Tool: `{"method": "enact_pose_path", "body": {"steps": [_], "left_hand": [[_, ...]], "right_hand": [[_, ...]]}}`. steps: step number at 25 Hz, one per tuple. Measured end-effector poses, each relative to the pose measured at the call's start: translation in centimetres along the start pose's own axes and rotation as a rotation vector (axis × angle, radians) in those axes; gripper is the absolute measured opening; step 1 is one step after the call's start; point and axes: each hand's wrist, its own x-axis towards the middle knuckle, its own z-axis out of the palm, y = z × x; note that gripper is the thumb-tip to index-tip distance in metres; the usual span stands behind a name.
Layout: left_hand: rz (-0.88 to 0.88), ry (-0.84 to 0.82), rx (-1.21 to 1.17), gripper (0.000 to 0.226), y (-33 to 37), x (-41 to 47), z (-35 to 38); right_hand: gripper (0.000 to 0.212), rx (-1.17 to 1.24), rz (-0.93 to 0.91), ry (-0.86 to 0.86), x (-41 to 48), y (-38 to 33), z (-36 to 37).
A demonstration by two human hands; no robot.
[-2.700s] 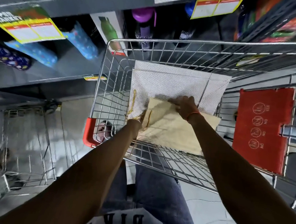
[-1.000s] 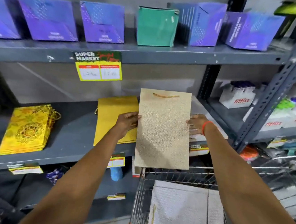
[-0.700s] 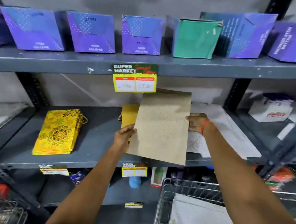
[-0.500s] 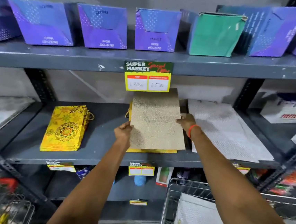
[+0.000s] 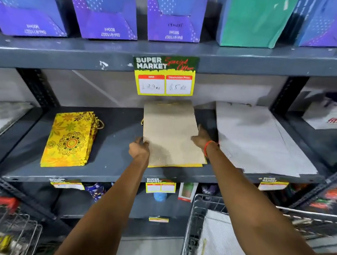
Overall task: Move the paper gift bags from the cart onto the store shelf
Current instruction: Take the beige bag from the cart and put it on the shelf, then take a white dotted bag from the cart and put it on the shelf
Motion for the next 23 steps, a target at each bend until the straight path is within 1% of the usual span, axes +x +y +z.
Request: {"method": "enact_pose_path", "body": {"steps": [1,2,3,4,5,6,7,8,9,10,11,12,13,14,15,16,18,19,20,21,23], "left_hand": [[-0.02,0.003,-0.021,0.028,-0.4,-0.6,-0.1],[0.007,-0.03,-0.029,0.03,-0.2,-1.5,0.2],[0.081,-0.101,-0.058,0.025,-0.8,-2.6,0.3],[0.112,-0.159,-0.07,0.02,-1.5,-4.0,0.7],[0.166,-0.171,-0.049,0.022,-3.0,-5.1,0.7],[0.27,-0.237,-0.015,0.023,-4.2,-7.1,0.4],[0.322,-0.28,0.075,0.024,-6.4,-9.3,0.2],[0.333,-0.346,0.126,0.023,-9.2,-10.8,0.0],[0.333,-0.366,0.223,0.022,-12.1,-12.1,-0.5],[0.254,-0.359,0.245,0.02,-14.8,-13.7,-0.9],[0.279,-0.363,0.363,0.019,-17.2,-14.7,-1.6],[0.187,-0.371,0.376,0.017,-19.4,-15.3,-2.1],[0.05,-0.361,0.321,0.02,-22.0,-15.7,-2.5],[-0.135,-0.358,0.219,0.028,-24.4,-16.3,-3.0],[-0.243,-0.331,0.189,0.033,-26.9,-16.6,-3.7],[-0.327,-0.293,0.269,0.034,-29.0,-16.8,-4.3],[-0.436,-0.21,0.527,0.022,-33.5,-16.5,-5.8],[-0.491,-0.185,0.636,0.016,-35.1,-16.2,-6.8],[-0.586,-0.179,0.716,0.017,-36.6,-16.0,-7.5],[-0.685,-0.21,0.792,0.02,-38.3,-15.7,-8.1],[-0.904,-0.228,0.82,0.018,-40.2,-15.7,-8.8]], "right_hand": [[0.072,-0.013,-0.011,0.02,-0.5,0.3,0.0],[0.07,-0.005,-0.037,0.063,-1.2,0.3,0.1],[0.067,0.023,-0.069,0.129,-2.3,0.7,0.2],[0.062,0.059,-0.117,0.219,-3.6,1.2,0.3],[0.058,0.094,-0.186,0.326,-5.1,2.3,0.5],[0.053,0.118,-0.266,0.43,-6.6,3.7,0.8],[0.047,0.106,-0.346,0.524,-8.0,5.7,0.9],[0.042,0.056,-0.408,0.609,-9.1,8.0,1.0],[0.038,-0.006,-0.448,0.666,-9.9,10.5,1.0],[0.036,-0.063,-0.458,0.695,-10.9,13.4,0.9],[0.035,-0.107,-0.454,0.703,-11.7,15.8,1.0],[0.034,-0.144,-0.433,0.69,-12.6,18.3,1.0],[0.034,-0.18,-0.396,0.659,-13.1,20.9,1.0],[0.034,-0.221,-0.345,0.608,-13.6,24.0,1.1],[0.035,-0.259,-0.276,0.55,-14.0,26.8,1.3],[0.038,-0.312,-0.184,0.475,-14.2,29.5,1.4],[0.045,-0.443,-0.03,0.307,-14.2,34.3,1.4],[0.049,-0.481,0.0,0.245,-14.1,35.5,1.3],[0.055,-0.519,0.025,0.177,-13.8,36.5,1.1],[0.061,-0.552,0.052,0.118,-13.3,37.9,1.0],[0.066,-0.642,0.034,0.026,-12.5,39.9,0.8]]}}
